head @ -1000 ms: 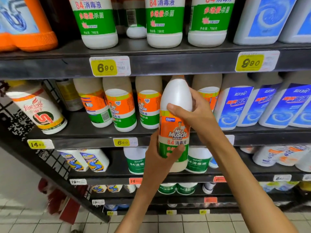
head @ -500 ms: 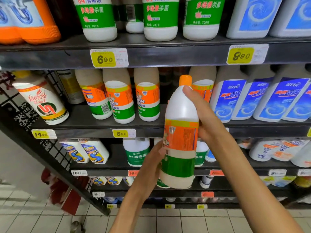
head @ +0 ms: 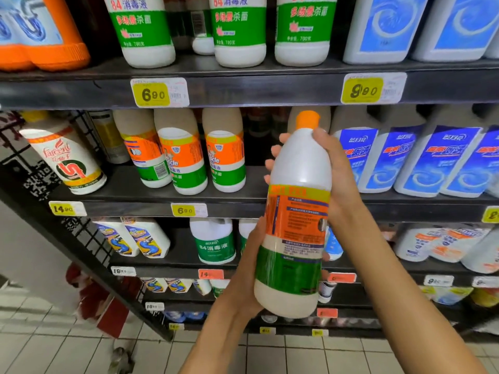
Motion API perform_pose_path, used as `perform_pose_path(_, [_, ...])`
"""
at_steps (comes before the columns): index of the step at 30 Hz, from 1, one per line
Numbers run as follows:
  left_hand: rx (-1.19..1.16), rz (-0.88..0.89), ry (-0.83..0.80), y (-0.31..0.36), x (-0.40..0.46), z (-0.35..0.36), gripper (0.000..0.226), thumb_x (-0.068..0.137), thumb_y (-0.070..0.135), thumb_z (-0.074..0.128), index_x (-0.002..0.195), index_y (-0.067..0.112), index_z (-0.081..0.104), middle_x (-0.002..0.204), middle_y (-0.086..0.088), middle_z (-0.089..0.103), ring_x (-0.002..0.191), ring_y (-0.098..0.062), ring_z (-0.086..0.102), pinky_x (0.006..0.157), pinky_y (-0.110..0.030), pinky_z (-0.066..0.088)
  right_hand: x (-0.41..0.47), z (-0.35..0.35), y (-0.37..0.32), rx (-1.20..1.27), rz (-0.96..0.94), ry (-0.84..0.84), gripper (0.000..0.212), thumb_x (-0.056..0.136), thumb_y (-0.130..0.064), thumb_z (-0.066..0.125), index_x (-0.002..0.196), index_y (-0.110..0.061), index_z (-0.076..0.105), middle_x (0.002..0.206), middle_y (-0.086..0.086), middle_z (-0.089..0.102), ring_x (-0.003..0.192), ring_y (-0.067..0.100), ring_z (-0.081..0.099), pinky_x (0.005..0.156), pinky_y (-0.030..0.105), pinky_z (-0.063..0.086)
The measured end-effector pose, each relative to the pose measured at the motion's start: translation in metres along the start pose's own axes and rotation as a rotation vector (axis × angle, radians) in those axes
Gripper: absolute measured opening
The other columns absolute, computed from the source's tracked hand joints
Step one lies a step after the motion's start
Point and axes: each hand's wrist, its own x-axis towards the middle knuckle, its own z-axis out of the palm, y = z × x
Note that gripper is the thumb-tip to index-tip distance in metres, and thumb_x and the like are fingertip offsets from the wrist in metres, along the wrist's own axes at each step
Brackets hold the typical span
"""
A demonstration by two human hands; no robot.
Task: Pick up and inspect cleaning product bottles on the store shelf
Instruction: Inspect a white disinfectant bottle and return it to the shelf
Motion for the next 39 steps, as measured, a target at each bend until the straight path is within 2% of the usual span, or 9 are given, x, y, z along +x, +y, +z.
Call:
perform_pose_path(3, [0.100, 0.023, 0.165, 0.003, -0.001, -0.006, 0.072, 0.073, 0.071, 0.050, 0.121, 0.020, 0.064, 0.123, -0.011, 0.065, 0.118, -0.029, 0.058, 0.097, -0.042, 0.049, -0.005, 0.001, -0.008, -0.072, -0.037, 0.085, 0.027, 0.077, -0.039, 0.066, 0.078, -0.015, 0.078, 0.087, 0.010, 0.074, 0.081, 0.025, 0.072, 0.067, 0.037, 0.059])
perform_pose_path(8, [0.355, 0.104, 0.269, 0.006, -0.001, -0.004, 0.067, 0.063, 0.079, 0.059, 0.113, 0.036, 0.067, 0.117, 0.002, 0.069, 0.112, -0.017, 0.064, 0.093, -0.035, 0.051, -0.004, -0.001, -0.009, -0.348, -0.068, 0.345, 0.021, 0.081, -0.037, 0.071, 0.086, -0.017, 0.065, 0.081, 0.007, 0.073, 0.079, 0.023, 0.070, 0.077, 0.040, 0.058])
perform_pose_path(16, [-0.246, -0.101, 0.118, -0.011, -0.006, 0.017, 0.089, 0.072, 0.069, 0.057, 0.127, -0.001, 0.054, 0.104, -0.024, 0.065, 0.082, -0.034, 0.067, 0.073, -0.040, 0.056, -0.006, -0.023, 0.003, -0.210, 0.083, 0.248, 0.032, 0.080, -0.030, 0.069, 0.106, -0.011, 0.064, 0.099, 0.014, 0.072, 0.090, 0.026, 0.070, 0.082, 0.042, 0.057])
perform_pose_path(18, [-0.366, -0.134, 0.045, -0.009, -0.009, 0.019, 0.086, 0.075, 0.068, 0.056, 0.126, -0.001, 0.055, 0.103, -0.023, 0.064, 0.084, -0.034, 0.066, 0.076, -0.040, 0.056, -0.005, -0.024, 0.013, -0.075, 0.088, 0.268, 0.056, 0.069, -0.032, 0.073, 0.119, -0.009, 0.059, 0.118, 0.023, 0.064, 0.107, 0.036, 0.063, 0.092, 0.050, 0.051])
perform_pose_path(21, [-0.454, -0.152, -0.053, -0.003, -0.017, 0.020, 0.083, 0.072, 0.062, 0.067, 0.125, -0.001, 0.057, 0.108, -0.025, 0.063, 0.093, -0.037, 0.065, 0.088, -0.046, 0.053, 0.000, -0.023, 0.021, -0.055, 0.080, 0.300, 0.052, 0.072, -0.032, 0.072, 0.117, -0.011, 0.058, 0.120, 0.026, 0.061, 0.116, 0.041, 0.056, 0.097, 0.054, 0.046])
perform_pose_path(26, [-0.496, -0.173, -0.105, 0.013, -0.030, 0.016, 0.088, 0.062, 0.050, 0.082, 0.124, -0.007, 0.056, 0.112, -0.032, 0.062, 0.096, -0.043, 0.065, 0.085, -0.048, 0.054, 0.006, -0.016, 0.028, -0.126, 0.228, 0.373, 0.048, 0.080, -0.037, 0.067, 0.119, -0.011, 0.060, 0.109, 0.021, 0.060, 0.098, 0.032, 0.061, 0.093, 0.049, 0.050])
perform_pose_path(29, [-0.521, -0.190, -0.022, 0.019, -0.033, 0.012, 0.089, 0.061, 0.054, 0.078, 0.122, -0.007, 0.057, 0.110, -0.031, 0.061, 0.093, -0.044, 0.066, 0.078, -0.047, 0.057, 0.004, -0.013, 0.035, -0.132, 0.293, 0.433, 0.030, 0.083, -0.039, 0.065, 0.089, -0.009, 0.068, 0.078, 0.014, 0.067, 0.065, 0.023, 0.067, 0.062, 0.035, 0.060])
perform_pose_path(32, [-0.536, -0.174, 0.031, 0.023, -0.033, 0.011, 0.080, 0.061, 0.051, 0.076, 0.115, -0.005, 0.062, 0.108, -0.028, 0.061, 0.091, -0.044, 0.065, 0.074, -0.048, 0.057, 0.005, -0.011, 0.042, -0.116, 0.316, 0.490, 0.028, 0.086, -0.035, 0.063, 0.070, -0.013, 0.059, 0.046, 0.007, 0.061, 0.037, 0.016, 0.060, 0.036, 0.025, 0.049])
perform_pose_path(39, [-0.198, -0.135, 0.066, 0.027, -0.041, -0.004, 0.079, 0.053, 0.056, 0.083, 0.117, 0.011, 0.067, 0.115, -0.018, 0.066, 0.100, -0.034, 0.065, 0.087, -0.042, 0.053, 0.009, 0.006, 0.035, -0.057, 0.236, 0.369, 0.018, 0.082, -0.034, 0.069, 0.087, -0.017, 0.062, 0.070, 0.011, 0.060, 0.058, 0.021, 0.063, 0.058, 0.034, 0.058])
